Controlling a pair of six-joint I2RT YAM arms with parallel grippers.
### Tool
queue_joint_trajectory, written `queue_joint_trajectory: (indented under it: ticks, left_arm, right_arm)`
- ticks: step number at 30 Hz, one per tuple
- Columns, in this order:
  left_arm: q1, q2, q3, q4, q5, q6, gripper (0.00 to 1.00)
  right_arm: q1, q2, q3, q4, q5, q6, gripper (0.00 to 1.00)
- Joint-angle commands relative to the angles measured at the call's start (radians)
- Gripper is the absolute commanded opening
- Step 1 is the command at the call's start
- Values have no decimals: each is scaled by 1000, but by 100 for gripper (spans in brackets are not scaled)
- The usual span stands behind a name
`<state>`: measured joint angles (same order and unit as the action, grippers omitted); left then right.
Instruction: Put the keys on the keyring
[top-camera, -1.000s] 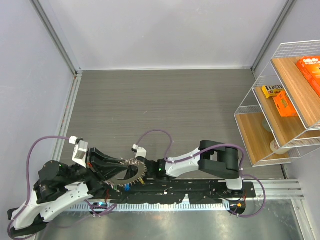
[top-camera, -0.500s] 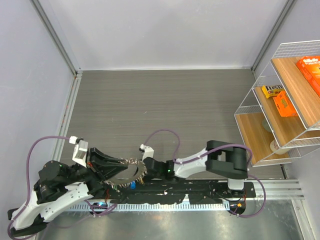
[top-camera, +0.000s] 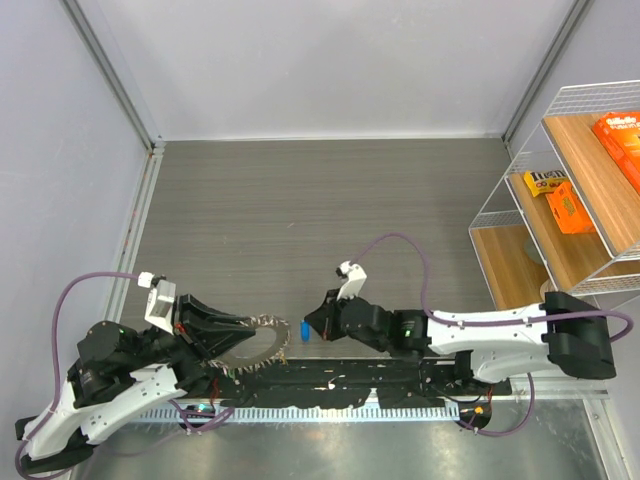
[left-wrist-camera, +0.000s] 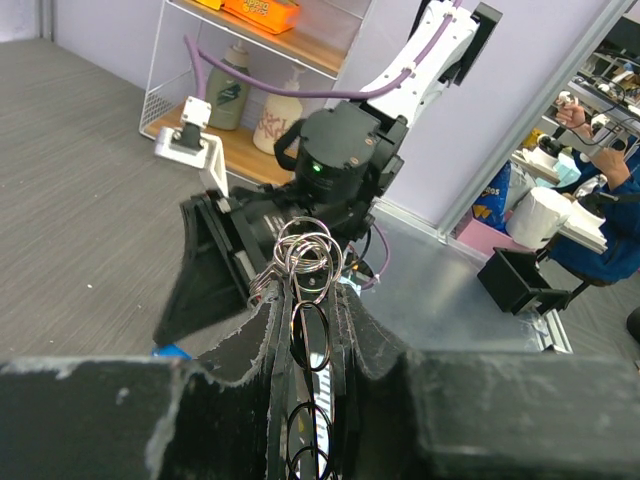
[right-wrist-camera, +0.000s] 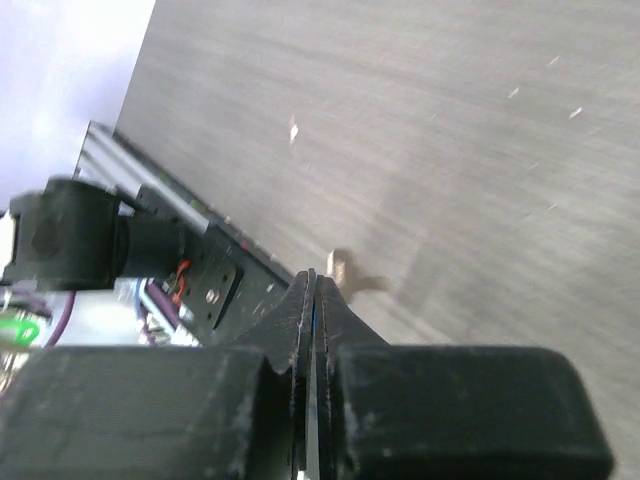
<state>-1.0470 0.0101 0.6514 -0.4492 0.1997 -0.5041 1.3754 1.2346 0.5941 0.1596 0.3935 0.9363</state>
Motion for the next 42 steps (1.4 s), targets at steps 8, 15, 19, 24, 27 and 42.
queue_joint_trajectory:
  ticks: [8,15,19,24,27,42]
  left_arm:
    - [2,-272,-7,112,-13,-4,0]
    - [2,-260,-62,164,-3,-10,0]
    - [2,-234,-91,217,15,-11,0]
    - [2,-211,-102,250,26,-14,0]
    - [2,-210,-110,265,21,-22,0]
    - [2,-206,-99,253,27,-30,0]
  right_arm:
    - [-280,91,-20,72,-149,-215,6]
    - [-320,-39,-134,-98,-93,-261,53]
    - [-318,-179,-111,-221,-39,-306,56]
    - [-318,-201,22,-342,11,-419,58]
    - [-325,-124,90,-364,-10,-470,59]
    - [-326,236,295,-328,-159,-444,61]
